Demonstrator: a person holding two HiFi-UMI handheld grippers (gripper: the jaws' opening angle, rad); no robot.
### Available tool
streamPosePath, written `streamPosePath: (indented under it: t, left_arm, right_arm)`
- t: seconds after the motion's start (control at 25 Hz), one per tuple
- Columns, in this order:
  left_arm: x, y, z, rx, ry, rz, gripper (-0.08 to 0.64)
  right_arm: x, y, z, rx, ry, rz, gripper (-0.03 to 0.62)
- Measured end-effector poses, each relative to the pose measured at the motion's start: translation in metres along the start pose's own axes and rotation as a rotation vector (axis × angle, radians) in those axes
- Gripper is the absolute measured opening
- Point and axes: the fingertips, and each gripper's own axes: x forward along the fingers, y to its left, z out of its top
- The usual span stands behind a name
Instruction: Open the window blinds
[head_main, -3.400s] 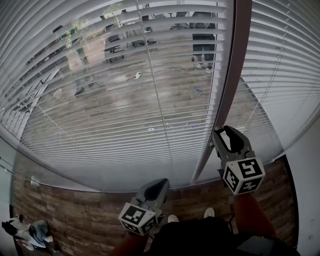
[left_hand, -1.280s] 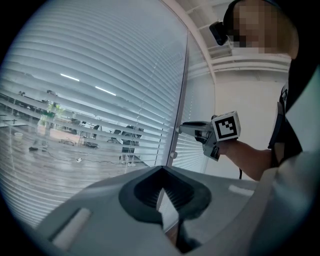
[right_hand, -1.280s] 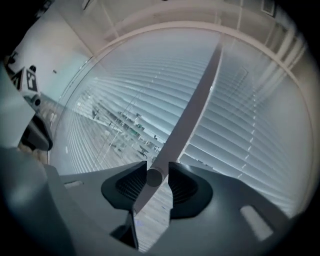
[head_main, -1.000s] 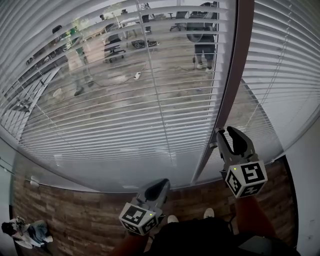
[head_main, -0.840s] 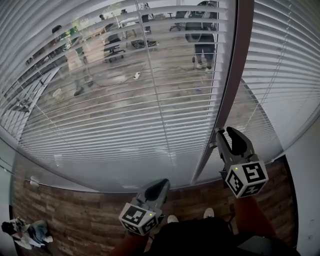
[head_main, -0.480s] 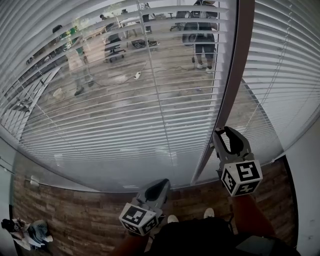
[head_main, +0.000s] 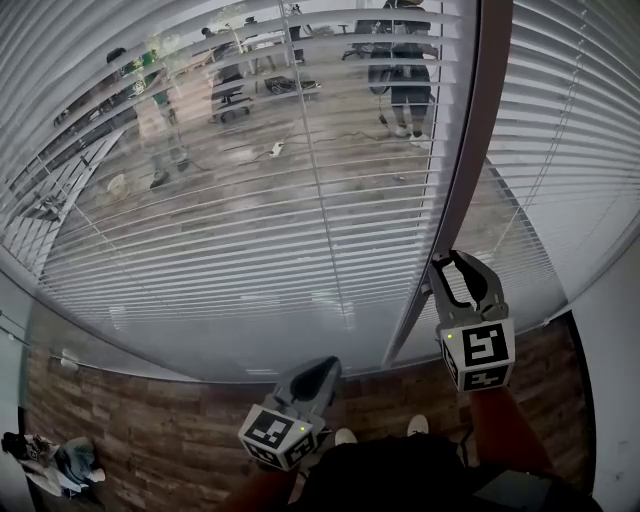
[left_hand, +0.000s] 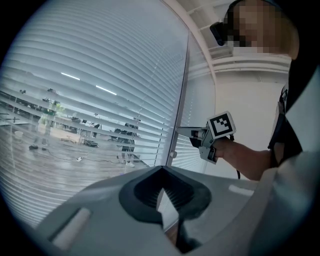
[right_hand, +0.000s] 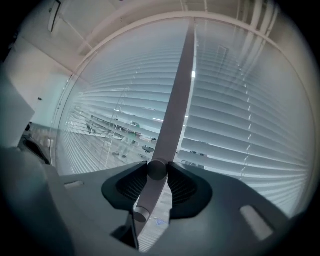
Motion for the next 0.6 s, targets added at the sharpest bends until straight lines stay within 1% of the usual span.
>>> streamPosePath:
  t: [0.28,0.48,0.52,0.6]
  left_arm:
    - [-0.0002,0.0002,0.0008,0.011,0.002,0.001,0.001]
    - [-0.0012,-0.0022,0.0007,0.009,0.008,-0.001,0.002]
    - [-0.0016,-0.0021,-0.0008,0.008,0.005,-0.003,0.000]
    - [-0.0031,-0.0015,-0.0034,0.011,0.003,-0.003,0.001]
  right_arm:
    - [0.0008,0.0027,0.0005,-0.241,0.045,-0.028,0.152]
    - [-0.0006,0.0078,-0.0017,-0.508,0.096,-0.055,0.152]
    - [-0.0006,0.0088,-0.0028,-0.545,0.101,-0.058,0.152]
    - [-0.0011,0.0108,-0.0048,-0.587,0.107,-0.061,0.152]
